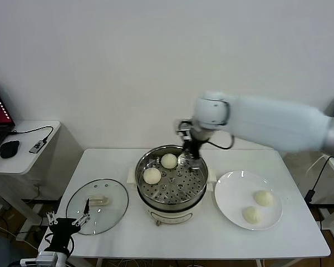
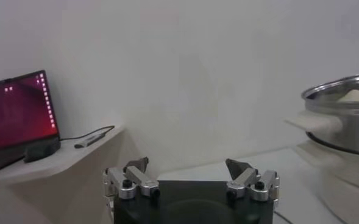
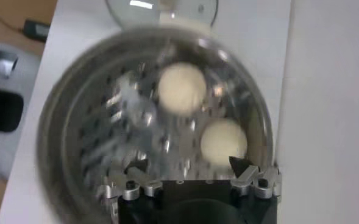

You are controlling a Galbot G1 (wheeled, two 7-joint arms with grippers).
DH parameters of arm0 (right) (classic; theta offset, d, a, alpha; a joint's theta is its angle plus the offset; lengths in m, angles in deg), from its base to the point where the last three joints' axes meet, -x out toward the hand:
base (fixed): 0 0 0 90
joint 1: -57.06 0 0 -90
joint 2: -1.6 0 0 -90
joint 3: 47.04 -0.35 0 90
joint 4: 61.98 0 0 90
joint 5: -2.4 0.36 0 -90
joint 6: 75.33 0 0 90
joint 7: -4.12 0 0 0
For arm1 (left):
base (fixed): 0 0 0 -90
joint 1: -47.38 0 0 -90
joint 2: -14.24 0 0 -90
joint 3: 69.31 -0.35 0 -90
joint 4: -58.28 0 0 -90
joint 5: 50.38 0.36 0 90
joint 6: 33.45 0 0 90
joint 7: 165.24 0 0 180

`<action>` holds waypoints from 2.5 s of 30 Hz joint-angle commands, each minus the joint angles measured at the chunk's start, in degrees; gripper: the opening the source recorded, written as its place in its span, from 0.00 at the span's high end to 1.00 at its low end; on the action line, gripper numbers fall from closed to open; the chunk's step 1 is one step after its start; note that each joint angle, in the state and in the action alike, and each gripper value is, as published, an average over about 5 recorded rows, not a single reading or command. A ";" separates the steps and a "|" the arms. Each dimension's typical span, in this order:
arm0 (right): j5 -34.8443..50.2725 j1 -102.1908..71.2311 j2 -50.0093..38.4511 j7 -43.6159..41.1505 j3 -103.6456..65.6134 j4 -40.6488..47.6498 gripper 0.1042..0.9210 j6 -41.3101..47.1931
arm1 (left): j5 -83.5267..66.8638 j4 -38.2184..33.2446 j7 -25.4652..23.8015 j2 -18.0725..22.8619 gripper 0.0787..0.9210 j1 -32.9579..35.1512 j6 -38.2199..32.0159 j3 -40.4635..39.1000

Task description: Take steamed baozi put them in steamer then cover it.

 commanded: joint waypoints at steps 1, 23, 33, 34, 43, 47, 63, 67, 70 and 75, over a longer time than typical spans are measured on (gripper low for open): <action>-11.22 -1.19 -23.51 -7.38 -0.43 -8.79 0.12 -9.53 | 0.08 -0.08 0.05 -0.12 0.12 0.12 0.11 -0.15; -28.70 -45.77 -31.38 -3.50 -30.61 -5.72 0.12 -14.18 | 1.09 0.12 0.18 1.07 0.12 0.59 0.17 0.19; -29.95 -50.41 -27.19 -0.63 -33.61 -2.25 0.12 -13.97 | 1.42 -0.09 0.14 1.23 0.12 0.76 0.18 0.59; -29.97 -50.51 -26.77 -0.31 -33.64 -1.87 0.12 -13.96 | 1.43 -0.06 0.12 1.24 0.12 0.75 0.17 0.59; -30.06 -51.47 -23.40 1.29 -33.72 1.70 0.12 -14.12 | 1.52 0.39 0.09 1.28 0.12 0.68 -0.06 0.54; -30.60 -52.08 -22.38 1.57 -34.34 3.01 0.14 -14.03 | 1.52 0.65 0.11 1.19 0.12 0.63 -0.21 0.53; -30.77 -50.52 -21.98 1.02 -34.20 3.25 0.42 -13.54 | 1.65 0.65 0.23 1.16 0.12 0.53 -0.38 0.53; -29.67 -47.62 -23.51 0.37 -33.46 2.36 0.45 -13.72 | 1.58 0.59 0.34 0.59 0.12 0.68 -0.54 0.74; -27.99 -44.07 -25.04 -0.58 -32.49 1.24 0.45 -13.63 | 1.57 0.38 0.29 0.43 0.12 0.66 -0.47 0.74; -23.84 -33.16 -26.46 -2.19 -28.83 -0.02 0.45 -13.22 | 1.60 -0.03 0.18 0.46 0.12 0.41 -0.29 0.23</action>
